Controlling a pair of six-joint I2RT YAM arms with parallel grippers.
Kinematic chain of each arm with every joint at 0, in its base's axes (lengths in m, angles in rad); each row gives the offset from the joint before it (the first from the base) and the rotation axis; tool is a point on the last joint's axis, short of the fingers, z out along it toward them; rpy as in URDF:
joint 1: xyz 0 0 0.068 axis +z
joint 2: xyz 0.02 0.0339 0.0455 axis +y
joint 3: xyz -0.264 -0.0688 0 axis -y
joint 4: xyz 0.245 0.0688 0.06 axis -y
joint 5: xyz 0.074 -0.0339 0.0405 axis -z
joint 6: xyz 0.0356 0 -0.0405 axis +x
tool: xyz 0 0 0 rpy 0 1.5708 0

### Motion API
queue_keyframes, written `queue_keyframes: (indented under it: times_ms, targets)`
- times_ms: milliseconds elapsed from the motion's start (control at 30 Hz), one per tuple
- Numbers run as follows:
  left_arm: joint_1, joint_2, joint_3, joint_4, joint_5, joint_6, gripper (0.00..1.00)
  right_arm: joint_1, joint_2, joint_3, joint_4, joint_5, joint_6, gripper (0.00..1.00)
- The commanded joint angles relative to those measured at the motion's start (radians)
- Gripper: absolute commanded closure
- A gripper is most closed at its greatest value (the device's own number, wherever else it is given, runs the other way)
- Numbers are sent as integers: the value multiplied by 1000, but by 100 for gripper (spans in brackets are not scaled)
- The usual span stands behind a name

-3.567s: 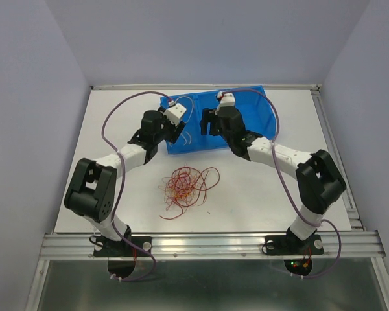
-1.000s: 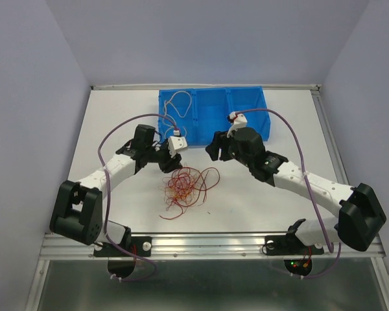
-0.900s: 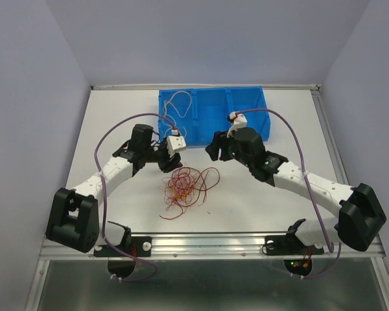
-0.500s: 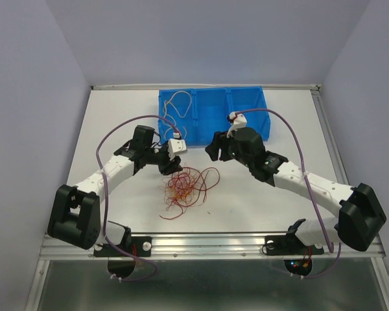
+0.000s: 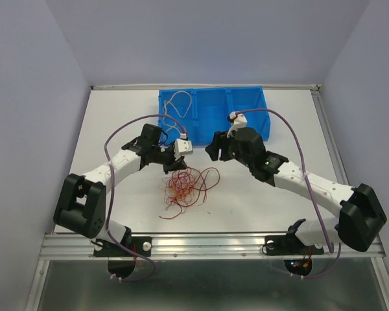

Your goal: Untangle the cables

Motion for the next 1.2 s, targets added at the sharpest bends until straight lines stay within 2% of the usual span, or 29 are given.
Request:
queue_keyframes:
  times_ms: [0, 100, 200, 233, 267, 400, 600, 833, 1167]
  targets:
    - [-13, -12, 50, -12, 48, -5, 100, 9, -35, -11, 40, 2, 4, 35]
    - [-11, -87, 57, -6, 31, -46, 100, 9, -38, -14, 43, -6, 2, 36]
    - [-13, -216, 52, 20, -27, -117, 100, 9, -41, -31, 74, -93, -30, 36]
    - [-13, -250, 52, 46, -48, -133, 100, 9, -44, -40, 115, -116, -50, 36]
    - [-13, -312, 50, 57, -70, -155, 100, 9, -50, -51, 139, -204, -59, 36]
    - [-13, -418, 93, 46, -173, -236, 100, 9, -57, -136, 306, -320, -73, 36]
    - [-13, -515, 211, -28, -165, -322, 100, 24, -29, -224, 550, -574, -70, 33]
    - [-14, -541, 308, -103, -107, -345, 100, 96, -30, -252, 638, -547, -151, 31]
    - [-33, -546, 451, -192, -17, -374, 100, 147, -40, -233, 670, -360, -245, 28]
